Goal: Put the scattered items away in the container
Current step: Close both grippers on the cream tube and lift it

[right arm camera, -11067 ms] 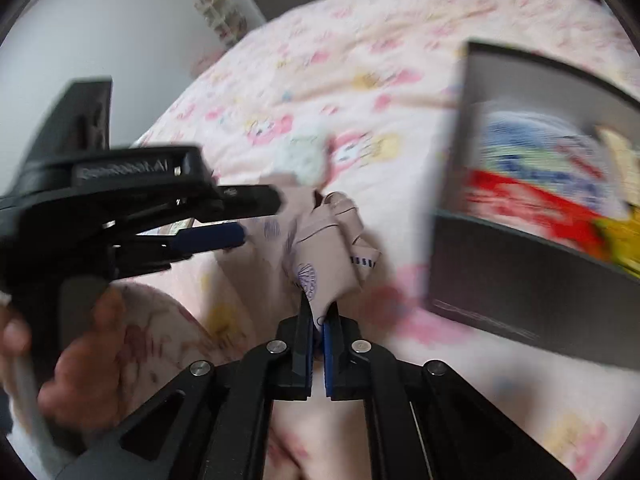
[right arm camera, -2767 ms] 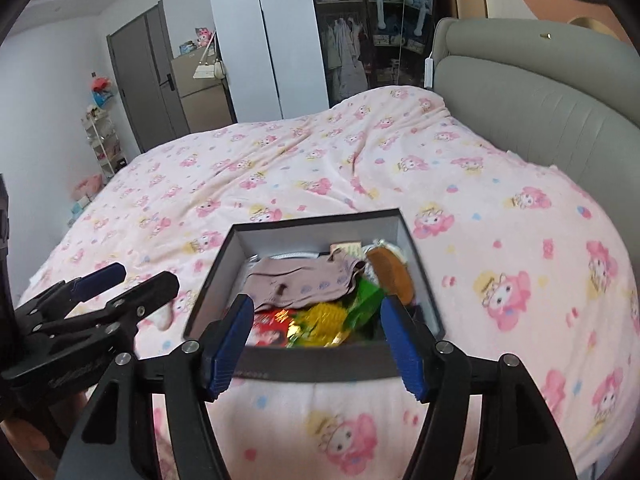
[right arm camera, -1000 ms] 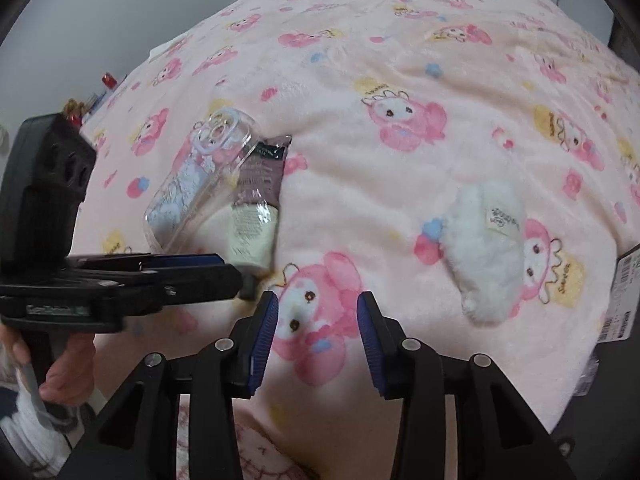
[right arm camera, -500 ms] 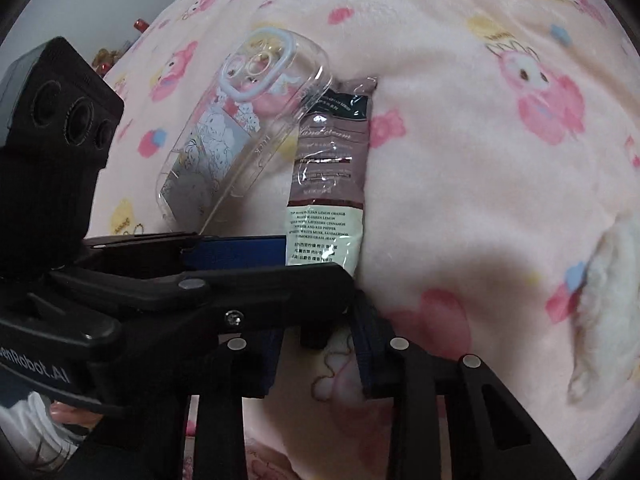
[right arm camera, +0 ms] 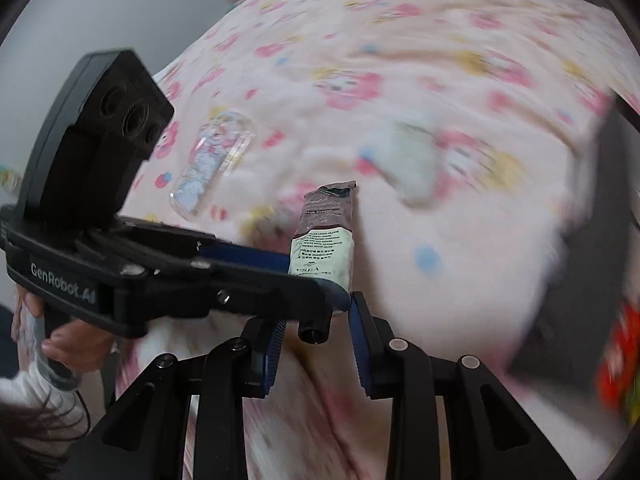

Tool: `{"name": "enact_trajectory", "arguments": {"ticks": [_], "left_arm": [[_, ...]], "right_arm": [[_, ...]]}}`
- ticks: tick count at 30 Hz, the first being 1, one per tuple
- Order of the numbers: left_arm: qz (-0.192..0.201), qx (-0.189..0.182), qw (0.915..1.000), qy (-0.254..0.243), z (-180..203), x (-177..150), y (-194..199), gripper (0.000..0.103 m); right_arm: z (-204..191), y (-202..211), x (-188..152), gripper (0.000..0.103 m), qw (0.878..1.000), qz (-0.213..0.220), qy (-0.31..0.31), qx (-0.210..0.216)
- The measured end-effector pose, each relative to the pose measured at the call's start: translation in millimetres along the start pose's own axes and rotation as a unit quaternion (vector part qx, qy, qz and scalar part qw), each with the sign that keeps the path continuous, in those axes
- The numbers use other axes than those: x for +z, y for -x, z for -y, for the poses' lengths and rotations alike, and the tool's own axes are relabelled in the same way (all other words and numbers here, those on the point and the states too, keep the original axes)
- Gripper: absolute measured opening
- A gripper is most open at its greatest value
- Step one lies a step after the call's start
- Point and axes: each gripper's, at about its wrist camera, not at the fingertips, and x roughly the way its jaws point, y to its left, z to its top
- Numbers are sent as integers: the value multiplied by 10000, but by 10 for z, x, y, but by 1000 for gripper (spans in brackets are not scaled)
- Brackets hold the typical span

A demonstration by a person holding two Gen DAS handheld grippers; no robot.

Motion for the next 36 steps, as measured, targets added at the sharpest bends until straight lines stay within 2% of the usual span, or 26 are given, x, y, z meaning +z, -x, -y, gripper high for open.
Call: {"name": "enact_trajectory", "arguments": {"ticks": [2, 4, 8, 10, 12, 14, 16, 18, 20, 23, 27, 30, 32, 36], "left_arm": [[-92, 175, 9993, -326, 308, -121, -132, 47], [-246, 238, 9979, -552, 544, -219, -291, 46], [-581, 57, 9965, -603, 843, -332, -649, 46], [-476, 327, 9963, -640, 951, -330, -756, 45], [-311, 691, 9949, -668, 976, -306, -812, 45], [-263, 848, 9946, -541, 951, -259, -884, 45], [-255, 1019, 9936, -422, 903, -190, -962, 45], [-148, 1284, 9911, -328, 859, -157, -996, 45], [-73, 1325, 9909, -231, 818, -147, -983, 45], [-50, 1250, 9920, -166, 788, -147, -969, 45], [-161, 1033, 9944, -124, 786, -151, -1031, 45], [-141, 1186, 9928, -104, 790, -150, -1066, 45], [-175, 1265, 9916, -184, 811, -158, -1100, 45], [-503, 902, 9939, -377, 832, -210, -1123, 55]], "right_arm": [[121, 181, -215, 27, 9998, 102, -94, -148], [274, 373, -470, 27, 9991, 232, -346, -98], [614, 565, -866, 27, 9963, 336, -789, -95], [766, 656, -1060, 27, 9946, 388, -957, -118], [926, 735, -1273, 27, 9932, 388, -1087, -176], [1078, 760, -1432, 24, 9914, 356, -1225, -280], [1190, 766, -1556, 25, 9908, 308, -1270, -357], [1333, 708, -1659, 27, 9878, 191, -1349, -752], [1464, 670, -1724, 29, 9833, 249, -1544, -935], [1619, 716, -1828, 29, 9763, 721, -1982, -493], [1804, 858, -1969, 29, 9629, 1165, -2418, -293], [1938, 1013, -2055, 29, 9469, 1610, -2782, 110], [1941, 1021, -2079, 29, 9414, 1741, -2877, 269], [1900, 897, -2036, 32, 9451, 1576, -2807, 555]]}}
